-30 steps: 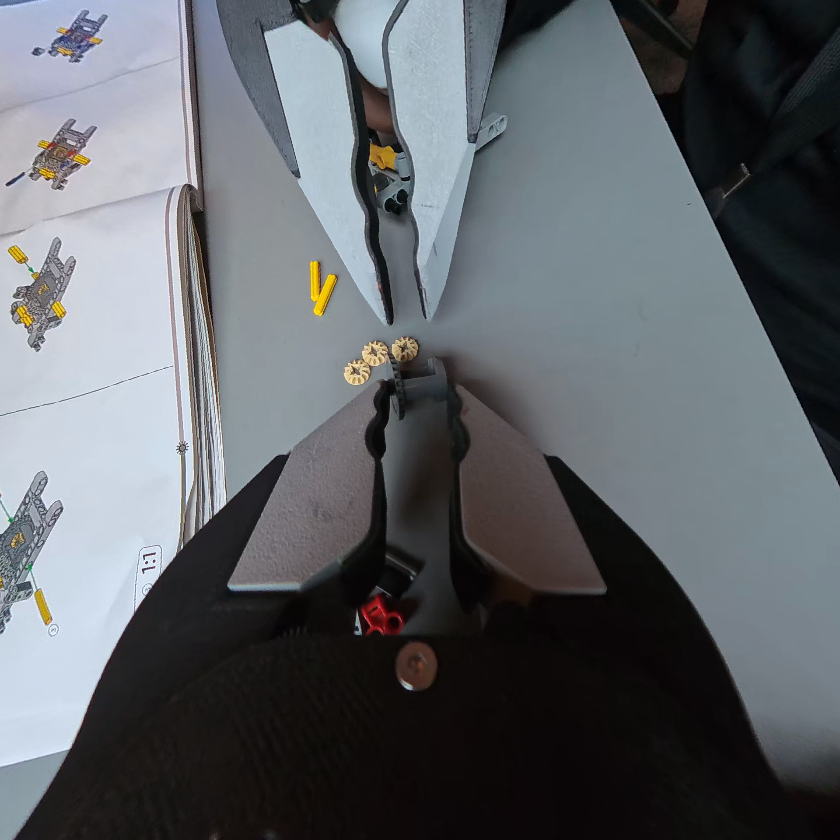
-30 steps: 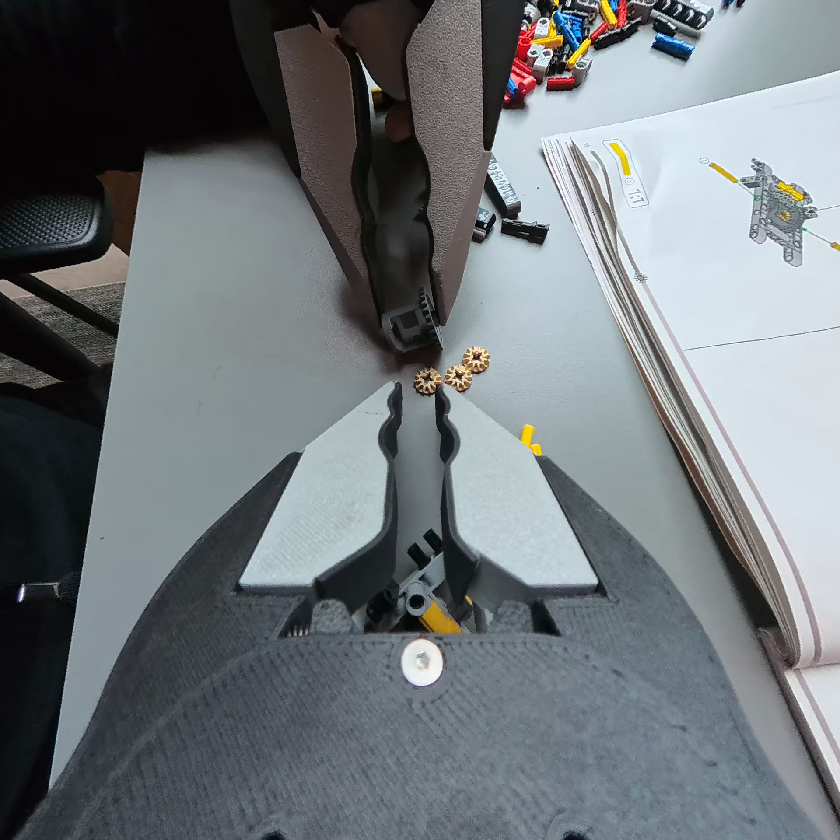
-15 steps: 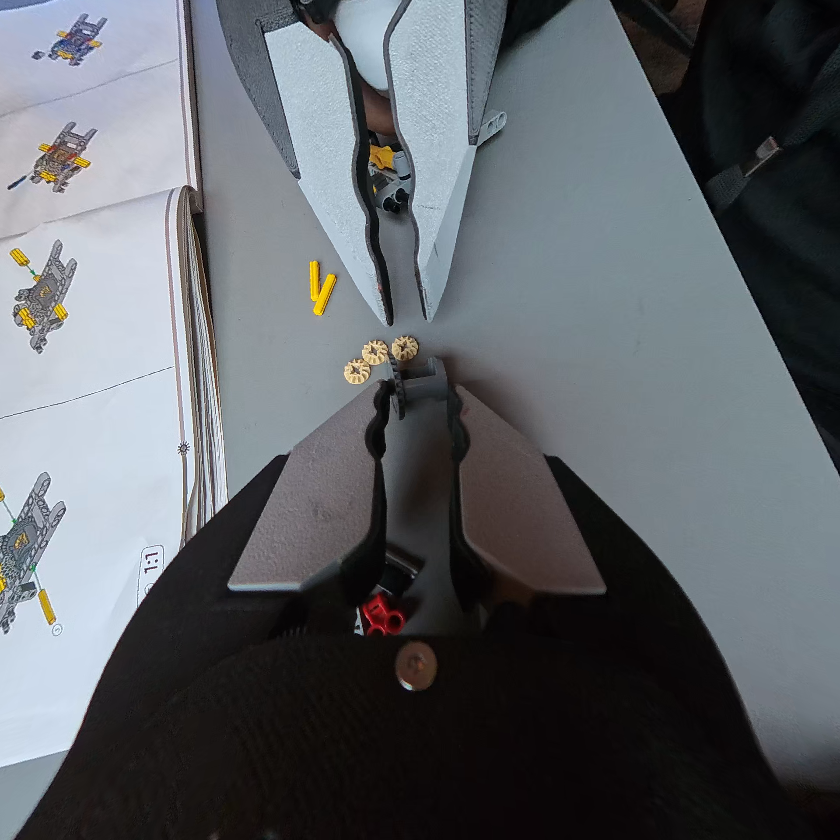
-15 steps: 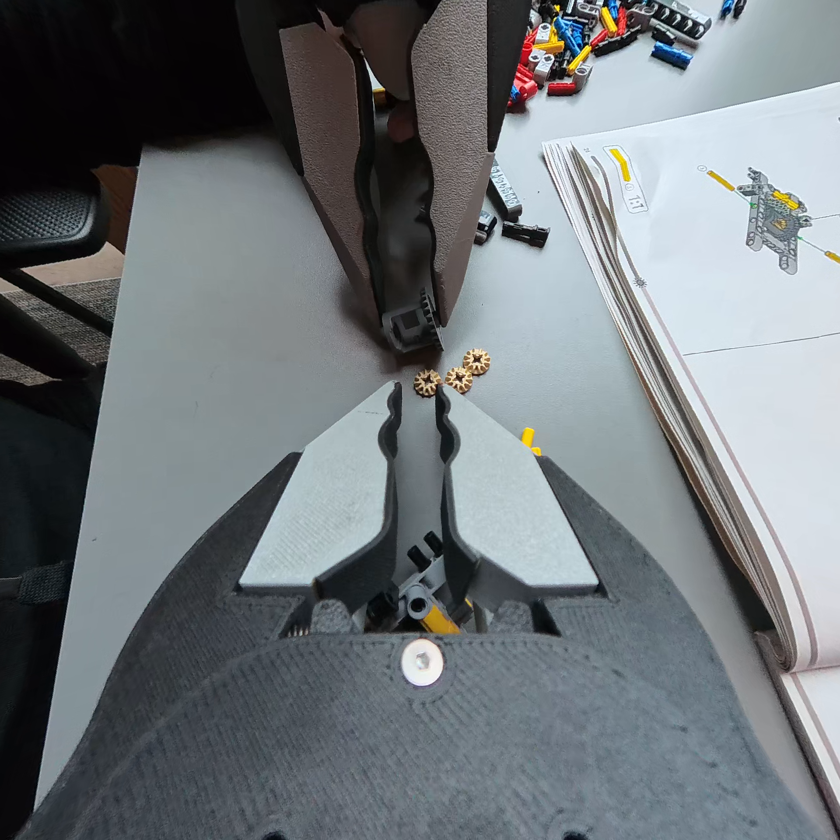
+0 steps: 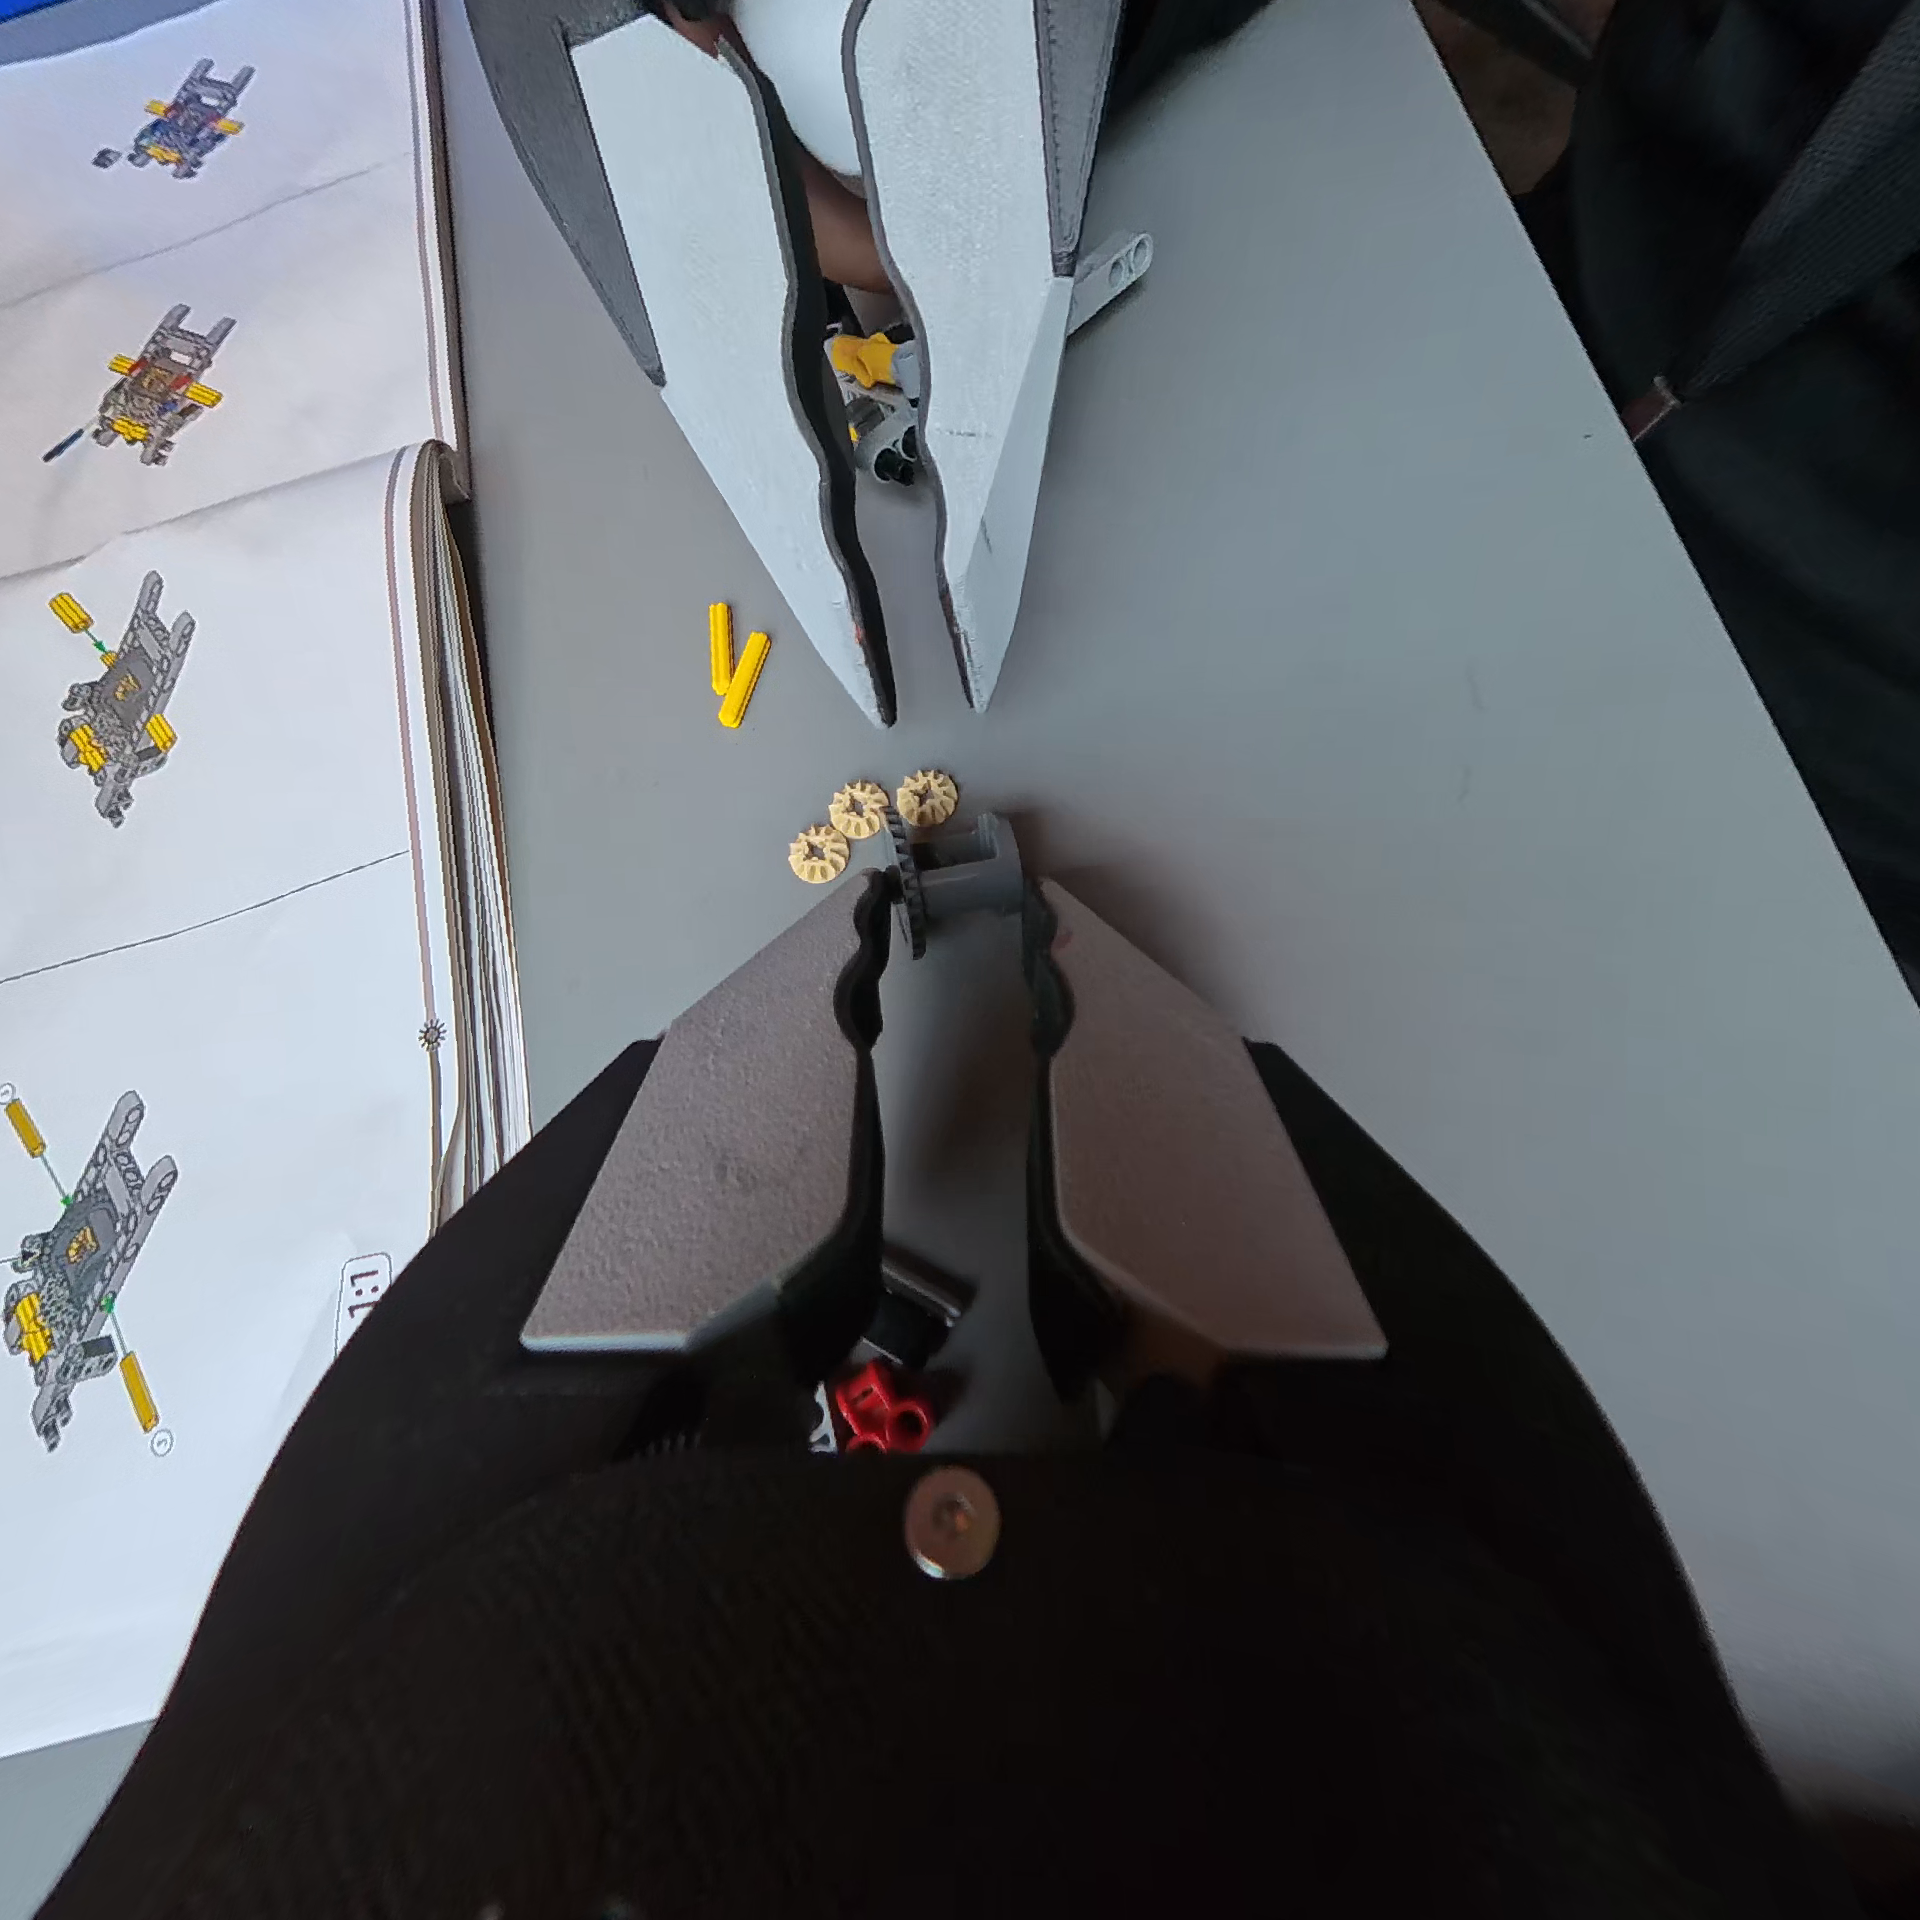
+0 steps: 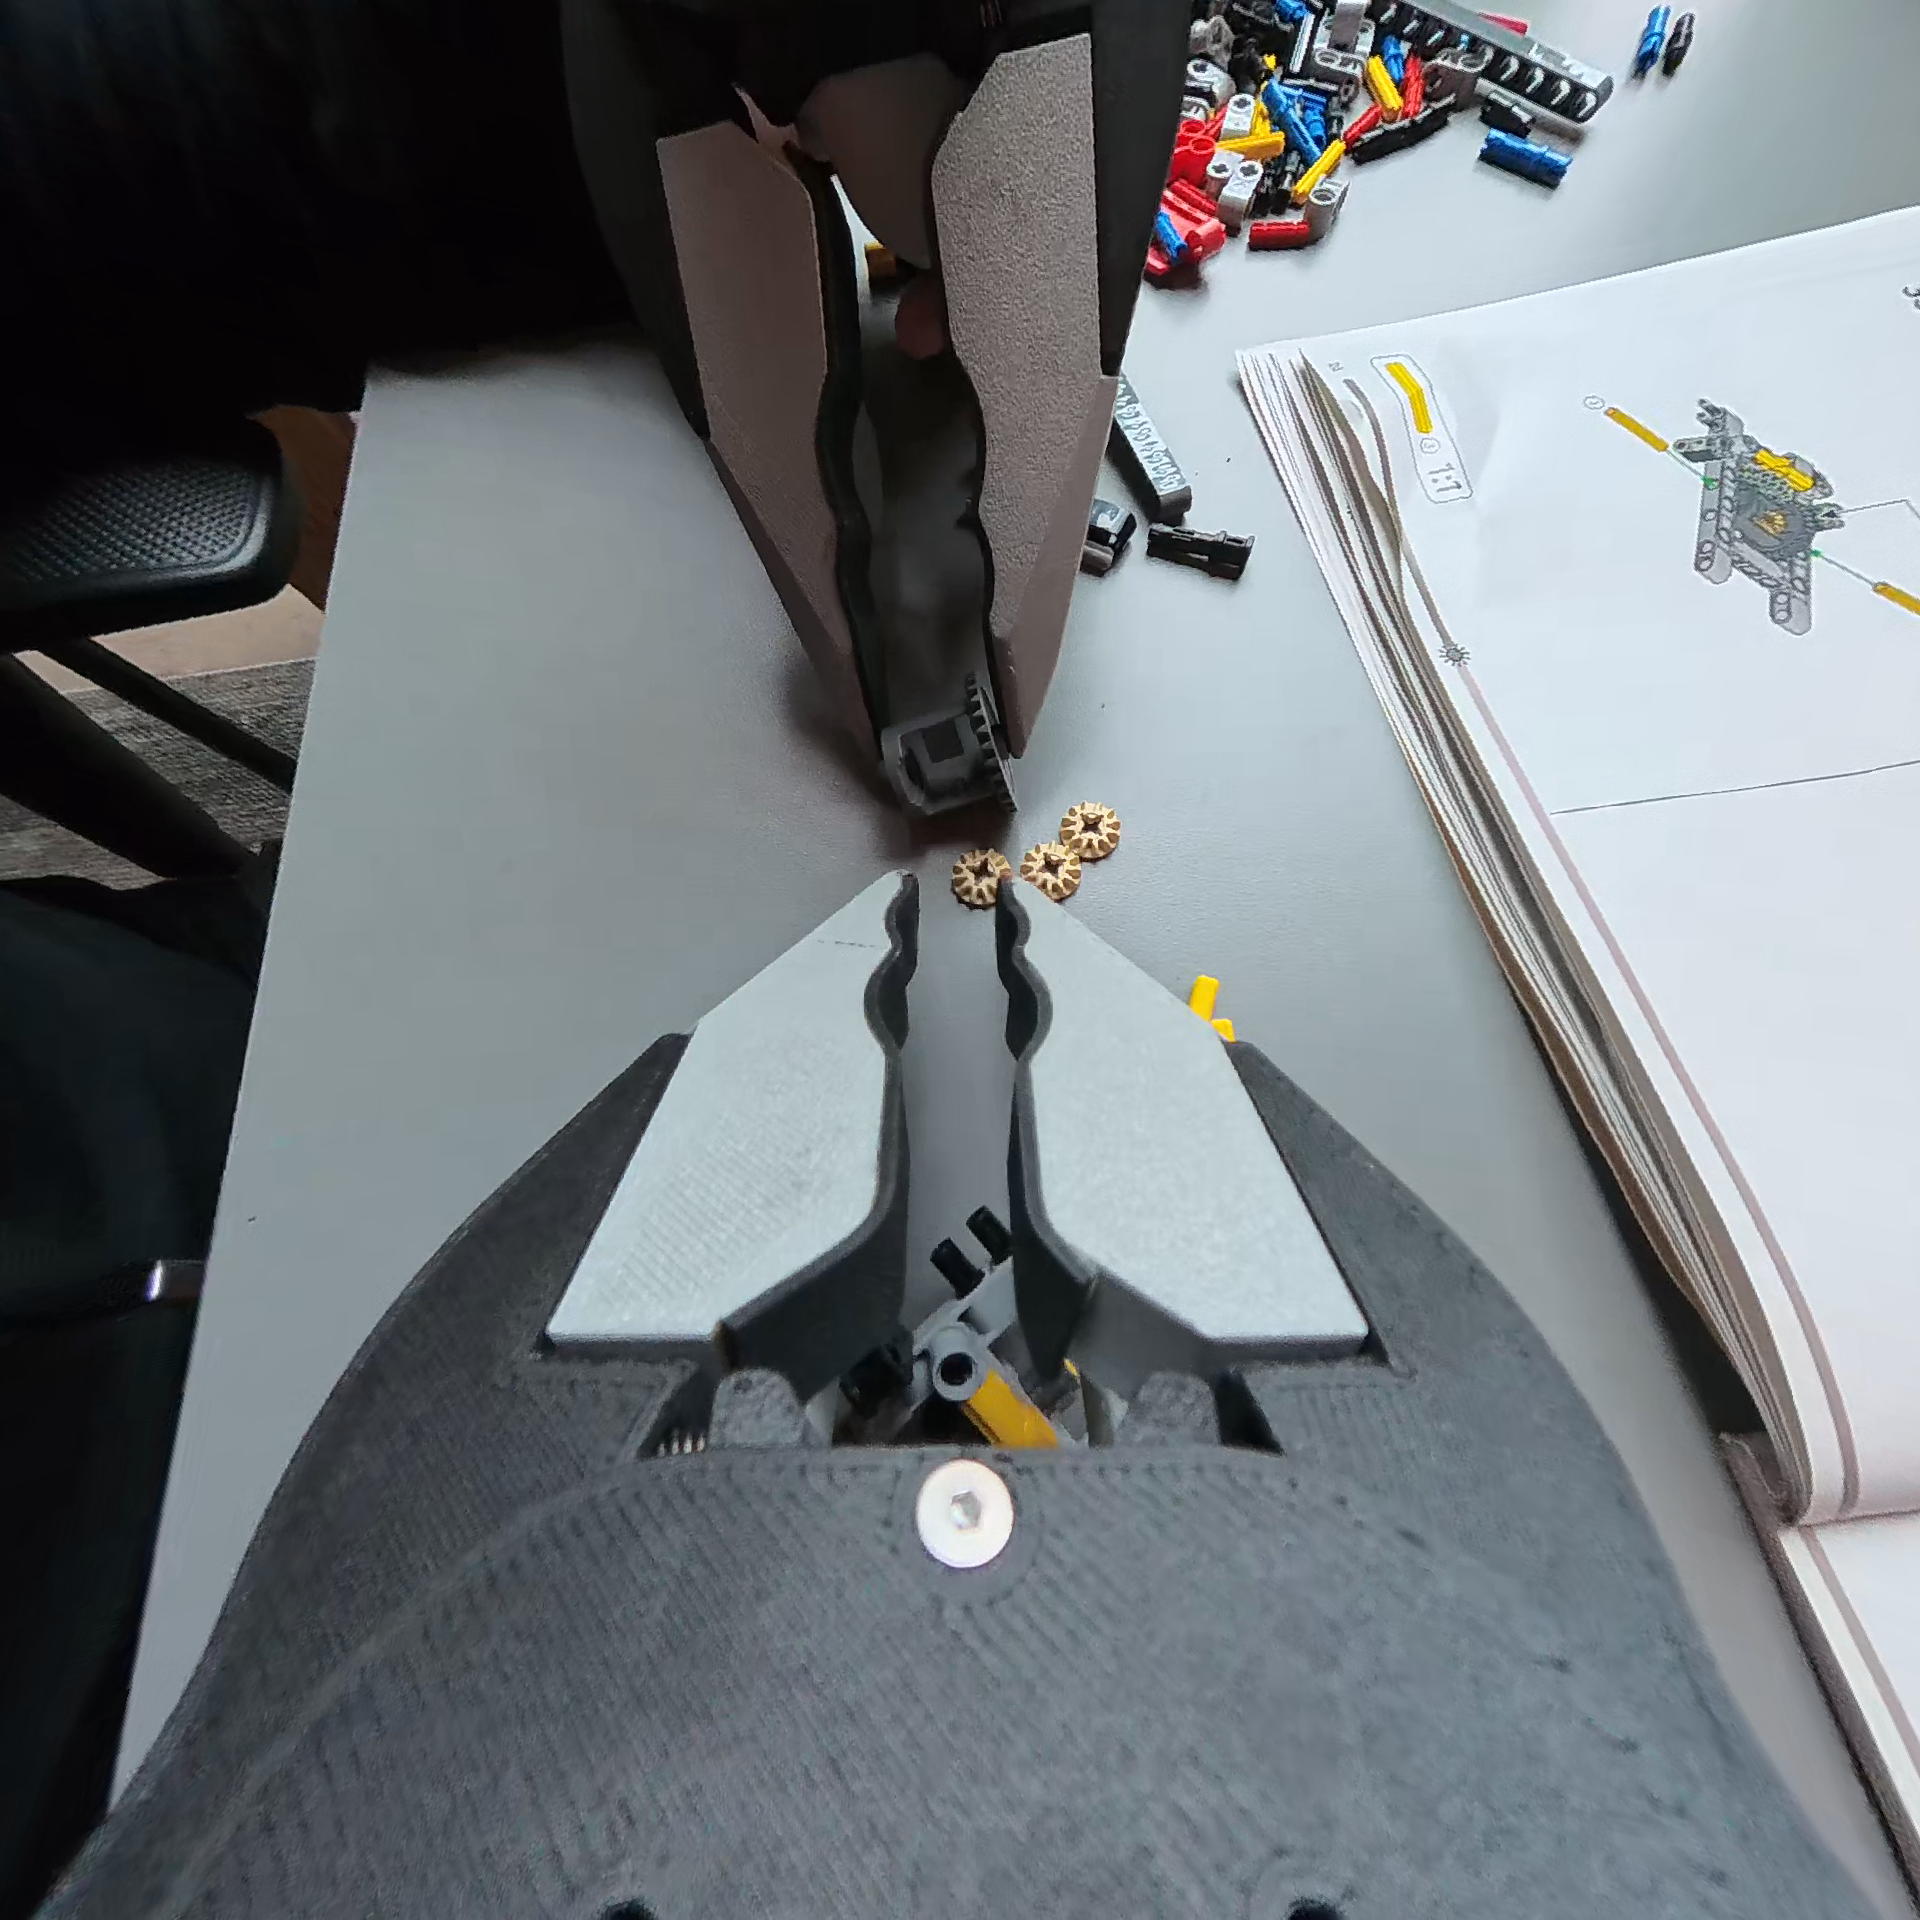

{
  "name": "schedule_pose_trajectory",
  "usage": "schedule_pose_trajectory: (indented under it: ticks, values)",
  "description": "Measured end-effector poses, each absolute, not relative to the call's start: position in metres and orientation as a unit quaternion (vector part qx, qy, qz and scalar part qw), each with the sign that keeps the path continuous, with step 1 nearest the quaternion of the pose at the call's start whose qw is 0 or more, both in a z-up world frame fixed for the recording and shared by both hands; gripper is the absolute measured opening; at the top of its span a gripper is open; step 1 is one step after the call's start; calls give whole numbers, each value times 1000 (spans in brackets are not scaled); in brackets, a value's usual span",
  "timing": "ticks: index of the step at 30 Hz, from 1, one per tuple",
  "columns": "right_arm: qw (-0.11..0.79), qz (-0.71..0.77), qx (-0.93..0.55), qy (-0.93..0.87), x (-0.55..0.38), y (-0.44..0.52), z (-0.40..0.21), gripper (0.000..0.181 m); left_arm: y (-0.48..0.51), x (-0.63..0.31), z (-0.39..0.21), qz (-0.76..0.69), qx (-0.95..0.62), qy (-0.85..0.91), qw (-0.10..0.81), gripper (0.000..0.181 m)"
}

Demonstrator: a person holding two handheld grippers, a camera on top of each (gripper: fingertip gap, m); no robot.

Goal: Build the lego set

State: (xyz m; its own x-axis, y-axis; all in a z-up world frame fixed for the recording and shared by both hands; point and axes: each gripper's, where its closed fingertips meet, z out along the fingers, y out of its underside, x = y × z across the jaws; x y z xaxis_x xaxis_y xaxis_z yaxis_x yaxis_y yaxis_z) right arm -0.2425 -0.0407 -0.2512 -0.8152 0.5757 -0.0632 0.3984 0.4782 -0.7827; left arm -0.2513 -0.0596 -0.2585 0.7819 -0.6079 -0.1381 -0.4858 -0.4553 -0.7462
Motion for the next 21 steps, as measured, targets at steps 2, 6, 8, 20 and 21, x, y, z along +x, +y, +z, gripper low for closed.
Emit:
schedule_pose_trajectory:
  ticks: [2, 6, 8, 20, 21]
  values:
    - [112, 417, -284, -856, -243, -39, -252, 11, -60, -250, -259, -73, -849, 324, 411, 23]
    - [113, 414, -282, -858, -243, -40, -254, 11, -62, -248, -259, -78, -852, 323, 404, 23]
    - [116, 412, -281, -859, -243, -40, -254, 11, -63, -246, -259, -95, -857, 310, 400, 23]
    - [131, 408, -270, -862, -243, -41, -253, 9, -63, -250, -259, -103, -869, 287, 389, 22]
    - [132, 408, -271, -862, -243, -40, -253, 9, -63, -252, -259, -93, -868, 291, 391, 23]
